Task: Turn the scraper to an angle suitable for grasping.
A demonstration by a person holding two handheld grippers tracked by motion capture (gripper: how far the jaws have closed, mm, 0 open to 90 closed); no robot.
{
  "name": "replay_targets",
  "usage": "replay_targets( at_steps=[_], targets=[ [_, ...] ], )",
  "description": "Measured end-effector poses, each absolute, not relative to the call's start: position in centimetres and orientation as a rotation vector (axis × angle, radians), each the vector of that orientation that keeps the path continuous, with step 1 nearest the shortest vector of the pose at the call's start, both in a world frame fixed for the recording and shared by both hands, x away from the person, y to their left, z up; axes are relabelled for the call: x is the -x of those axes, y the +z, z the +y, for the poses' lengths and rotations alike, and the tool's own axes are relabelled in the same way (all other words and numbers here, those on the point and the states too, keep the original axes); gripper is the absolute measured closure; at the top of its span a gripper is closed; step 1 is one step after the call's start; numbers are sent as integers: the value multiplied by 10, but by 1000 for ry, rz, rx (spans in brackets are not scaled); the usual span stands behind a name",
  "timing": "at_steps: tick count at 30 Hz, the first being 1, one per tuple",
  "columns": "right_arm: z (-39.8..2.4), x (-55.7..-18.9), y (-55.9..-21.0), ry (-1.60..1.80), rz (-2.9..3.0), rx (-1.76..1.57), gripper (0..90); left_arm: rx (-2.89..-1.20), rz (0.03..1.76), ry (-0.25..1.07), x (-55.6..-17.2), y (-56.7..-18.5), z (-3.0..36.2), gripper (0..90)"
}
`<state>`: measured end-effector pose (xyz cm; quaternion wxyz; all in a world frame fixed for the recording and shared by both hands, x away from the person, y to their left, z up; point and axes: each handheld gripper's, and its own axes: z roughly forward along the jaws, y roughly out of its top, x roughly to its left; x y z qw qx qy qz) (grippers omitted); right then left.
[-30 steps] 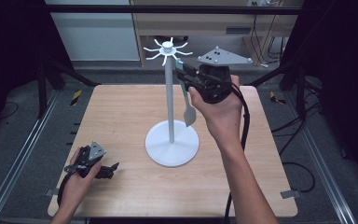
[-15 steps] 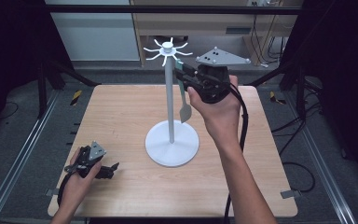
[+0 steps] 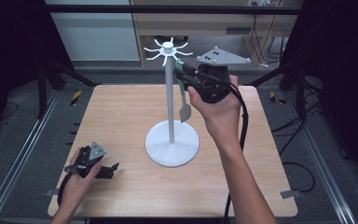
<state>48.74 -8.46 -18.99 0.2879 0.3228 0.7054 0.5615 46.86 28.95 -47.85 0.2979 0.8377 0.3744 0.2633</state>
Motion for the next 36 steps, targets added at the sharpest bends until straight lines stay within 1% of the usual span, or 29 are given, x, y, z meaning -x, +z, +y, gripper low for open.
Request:
replay_targets(
  at_steps=[10,22,23,24,25,26,27,36],
  targets=[
    [-87,-485,-190,1504,1887,-868,721,-2227,995,698,-469,-479,289,29],
    [-105,-473,-197,1485,1876,-886,705,-2226,998,696,-468,-479,289,29],
    [-108,-472,-199,1480,1877,-892,695,-2228,997,696,-468,-479,289,29],
    [-113,-472,-203,1479,1871,-911,666,-2228,997,697,-468,-479,289,29],
    [-113,-472,-203,1479,1871,-911,666,-2228,998,698,-468,-479,289,29],
    [-118,-470,-209,1466,1871,-923,632,-2235,995,698,-468,-479,290,29],
    [-118,-470,-209,1466,1871,-923,632,-2234,995,698,-469,-479,290,29],
    [-137,-467,-244,1415,1865,-1004,441,-2224,998,707,-468,-478,291,29]
  ],
)
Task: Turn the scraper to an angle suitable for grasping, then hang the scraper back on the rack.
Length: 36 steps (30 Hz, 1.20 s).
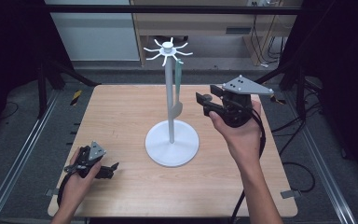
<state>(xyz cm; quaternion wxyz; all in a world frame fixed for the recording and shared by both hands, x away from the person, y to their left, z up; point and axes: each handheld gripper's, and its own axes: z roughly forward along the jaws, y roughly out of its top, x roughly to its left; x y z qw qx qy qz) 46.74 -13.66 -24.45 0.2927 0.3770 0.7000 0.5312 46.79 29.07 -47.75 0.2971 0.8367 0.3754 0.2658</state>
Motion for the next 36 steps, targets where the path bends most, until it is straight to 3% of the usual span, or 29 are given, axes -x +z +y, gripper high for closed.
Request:
replay_targets(
  at_steps=[7,26,36],
  targets=[
    [-148,-467,-276,1394,1882,-1052,299,-2220,998,716,-468,-477,291,29],
    [-172,-470,-342,1337,1875,-1173,207,-2215,1000,716,-468,-477,292,29],
    [-182,-474,-358,1317,1851,-1216,189,-2220,999,720,-467,-477,292,29]
  ],
)
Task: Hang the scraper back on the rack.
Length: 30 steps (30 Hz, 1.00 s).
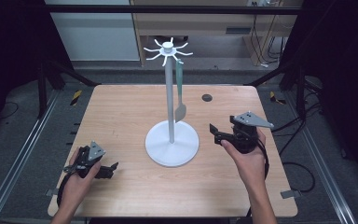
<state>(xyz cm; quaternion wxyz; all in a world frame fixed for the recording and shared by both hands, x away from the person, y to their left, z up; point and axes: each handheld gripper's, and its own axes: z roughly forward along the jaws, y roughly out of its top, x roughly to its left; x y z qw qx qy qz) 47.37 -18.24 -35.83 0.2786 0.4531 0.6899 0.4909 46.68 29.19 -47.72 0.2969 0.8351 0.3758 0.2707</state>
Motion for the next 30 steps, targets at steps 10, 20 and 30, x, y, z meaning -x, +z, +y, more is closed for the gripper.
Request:
replay_targets(
  at_steps=[10,20,30],
  targets=[
    [-192,-486,-381,1265,1824,-1295,164,-2213,1003,722,-467,-477,293,29],
    [-199,-495,-404,1202,1827,-1352,143,-2210,1006,726,-467,-477,294,29],
    [-209,-498,-424,1180,1842,-1419,130,-2207,1010,731,-467,-477,294,29]
  ],
)
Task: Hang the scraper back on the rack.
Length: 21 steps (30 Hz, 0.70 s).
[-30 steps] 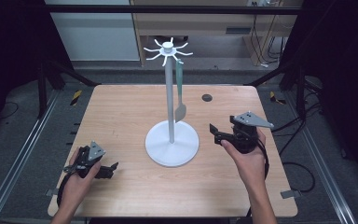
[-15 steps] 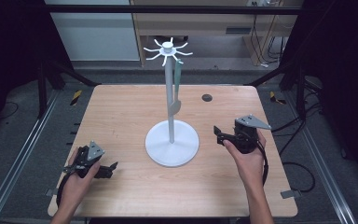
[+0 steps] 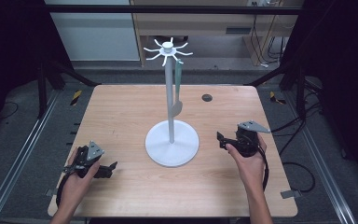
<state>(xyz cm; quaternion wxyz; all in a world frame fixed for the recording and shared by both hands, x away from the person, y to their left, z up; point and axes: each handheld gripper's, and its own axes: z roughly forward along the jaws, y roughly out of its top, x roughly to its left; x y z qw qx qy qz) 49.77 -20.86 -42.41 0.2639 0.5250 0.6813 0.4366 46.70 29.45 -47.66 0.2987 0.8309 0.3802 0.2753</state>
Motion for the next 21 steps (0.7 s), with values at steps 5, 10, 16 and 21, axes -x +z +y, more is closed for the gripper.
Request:
replay_targets(
  at_steps=[5,10,16,21],
  targets=[
    [-211,-499,-432,1165,1870,-1437,115,-2205,1011,732,-467,-476,295,29],
    [-210,-499,-441,1152,1890,-1450,113,-2205,1010,733,-467,-477,295,29],
    [-207,-498,-449,1121,1937,-1450,106,-2206,1006,730,-467,-477,294,29],
    [-206,-498,-455,1110,1962,-1458,106,-2210,1002,733,-467,-477,294,29]
  ],
)
